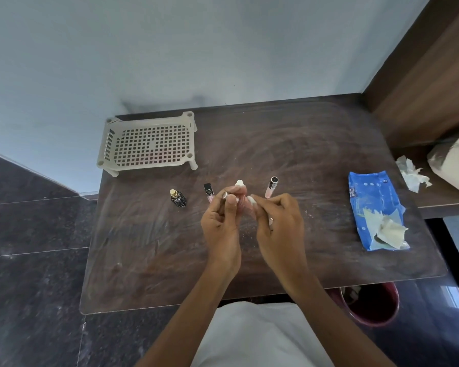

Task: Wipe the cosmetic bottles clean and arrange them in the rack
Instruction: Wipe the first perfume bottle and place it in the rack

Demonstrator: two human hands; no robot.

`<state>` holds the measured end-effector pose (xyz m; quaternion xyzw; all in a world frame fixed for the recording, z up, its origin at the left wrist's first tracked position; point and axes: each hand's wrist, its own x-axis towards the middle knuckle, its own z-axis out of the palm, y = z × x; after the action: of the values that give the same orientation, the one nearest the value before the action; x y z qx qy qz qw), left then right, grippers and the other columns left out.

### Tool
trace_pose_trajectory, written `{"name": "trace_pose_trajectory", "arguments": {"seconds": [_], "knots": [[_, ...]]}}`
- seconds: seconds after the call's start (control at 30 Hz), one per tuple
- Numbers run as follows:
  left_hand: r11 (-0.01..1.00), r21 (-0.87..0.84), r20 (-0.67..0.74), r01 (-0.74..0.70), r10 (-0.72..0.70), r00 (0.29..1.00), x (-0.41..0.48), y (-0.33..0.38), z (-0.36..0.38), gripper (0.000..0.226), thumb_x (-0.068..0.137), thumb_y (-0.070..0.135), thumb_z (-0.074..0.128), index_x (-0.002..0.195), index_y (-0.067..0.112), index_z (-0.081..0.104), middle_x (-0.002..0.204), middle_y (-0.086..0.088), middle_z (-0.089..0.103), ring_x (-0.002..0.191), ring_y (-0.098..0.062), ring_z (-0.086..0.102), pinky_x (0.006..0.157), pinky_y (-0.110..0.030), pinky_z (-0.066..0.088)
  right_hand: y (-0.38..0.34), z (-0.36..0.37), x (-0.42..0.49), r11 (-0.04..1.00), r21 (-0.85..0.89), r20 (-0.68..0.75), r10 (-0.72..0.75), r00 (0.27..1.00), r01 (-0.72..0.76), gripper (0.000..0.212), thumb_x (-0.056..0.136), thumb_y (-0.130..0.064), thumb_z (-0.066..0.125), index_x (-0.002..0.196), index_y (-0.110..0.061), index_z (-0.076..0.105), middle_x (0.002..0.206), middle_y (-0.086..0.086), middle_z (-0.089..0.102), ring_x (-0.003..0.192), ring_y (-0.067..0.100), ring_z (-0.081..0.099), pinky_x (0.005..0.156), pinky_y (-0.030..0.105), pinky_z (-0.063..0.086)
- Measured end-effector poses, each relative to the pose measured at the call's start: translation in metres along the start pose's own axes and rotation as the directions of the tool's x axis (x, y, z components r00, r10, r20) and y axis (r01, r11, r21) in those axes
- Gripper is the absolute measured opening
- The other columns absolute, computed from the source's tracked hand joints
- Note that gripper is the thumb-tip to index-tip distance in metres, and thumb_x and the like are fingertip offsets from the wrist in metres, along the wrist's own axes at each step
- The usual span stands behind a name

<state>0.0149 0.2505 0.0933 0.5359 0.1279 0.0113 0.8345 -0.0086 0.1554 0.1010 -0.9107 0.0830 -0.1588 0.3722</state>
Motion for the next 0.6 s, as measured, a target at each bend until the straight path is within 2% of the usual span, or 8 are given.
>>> {"name": "trace_pose_trajectory", "arguments": {"seconds": [0.17,0.33,0.47,0.53,0.6], "knots": [[1.000,0.012,0.041,0.017,-0.018,0.999,0.003,0.001,-0.012,0.030,0.097,0.018,0.056,0.110,-0.006,0.065,0.109,-0.011,0.074,0.107,-0.023,0.068,0.107,-0.055,0.046,0.013,0.003,-0.003,0.999,0.047,0.041,0.008,0.999,-0.010,0.026,0.095,-0.019,0.062,0.119,-0.017,0.071,0.096,-0.005,0.056,0.090,0.009,0.054,0.083,0.009,0.041],[1.000,0.006,0.025,0.011,-0.011,1.000,0.005,-0.010,-0.011,0.029,0.097,0.020,0.055,0.110,-0.003,0.065,0.109,-0.009,0.075,0.107,-0.021,0.069,0.109,-0.057,0.043,0.033,0.007,-0.007,0.991,0.132,0.068,0.004,0.998,-0.013,0.025,0.094,-0.014,0.064,0.118,-0.016,0.071,0.098,-0.003,0.061,0.088,0.001,0.057,0.078,0.006,0.042],[0.999,0.004,0.044,-0.050,0.050,0.998,0.011,-0.031,-0.010,0.023,0.102,0.011,0.047,0.109,-0.004,0.062,0.092,-0.001,0.078,0.090,-0.010,0.073,0.109,-0.051,0.043,0.056,0.024,-0.005,0.980,0.195,0.023,-0.033,0.999,0.028,0.024,0.093,-0.014,0.065,0.116,-0.019,0.071,0.098,-0.005,0.060,0.090,0.001,0.058,0.077,0.006,0.042],[0.998,-0.013,0.044,-0.059,0.060,0.997,0.017,-0.043,-0.015,0.023,0.101,0.014,0.048,0.108,-0.002,0.063,0.101,-0.004,0.077,0.098,-0.013,0.072,0.102,-0.045,0.050,0.068,0.036,-0.006,0.975,0.216,-0.006,-0.059,0.998,0.059,0.024,0.093,-0.016,0.064,0.115,-0.019,0.072,0.098,-0.006,0.060,0.090,0.002,0.058,0.077,0.005,0.042],[0.995,-0.048,0.061,-0.083,0.086,0.994,0.025,-0.056,-0.023,0.024,0.098,0.020,0.050,0.106,0.003,0.066,0.107,-0.007,0.075,0.096,-0.014,0.071,0.088,-0.034,0.057,0.078,0.049,-0.008,0.970,0.223,-0.039,-0.086,0.996,0.093,0.024,0.093,-0.016,0.065,0.115,-0.020,0.072,0.098,-0.005,0.060,0.091,0.002,0.058,0.079,0.005,0.041]]}}
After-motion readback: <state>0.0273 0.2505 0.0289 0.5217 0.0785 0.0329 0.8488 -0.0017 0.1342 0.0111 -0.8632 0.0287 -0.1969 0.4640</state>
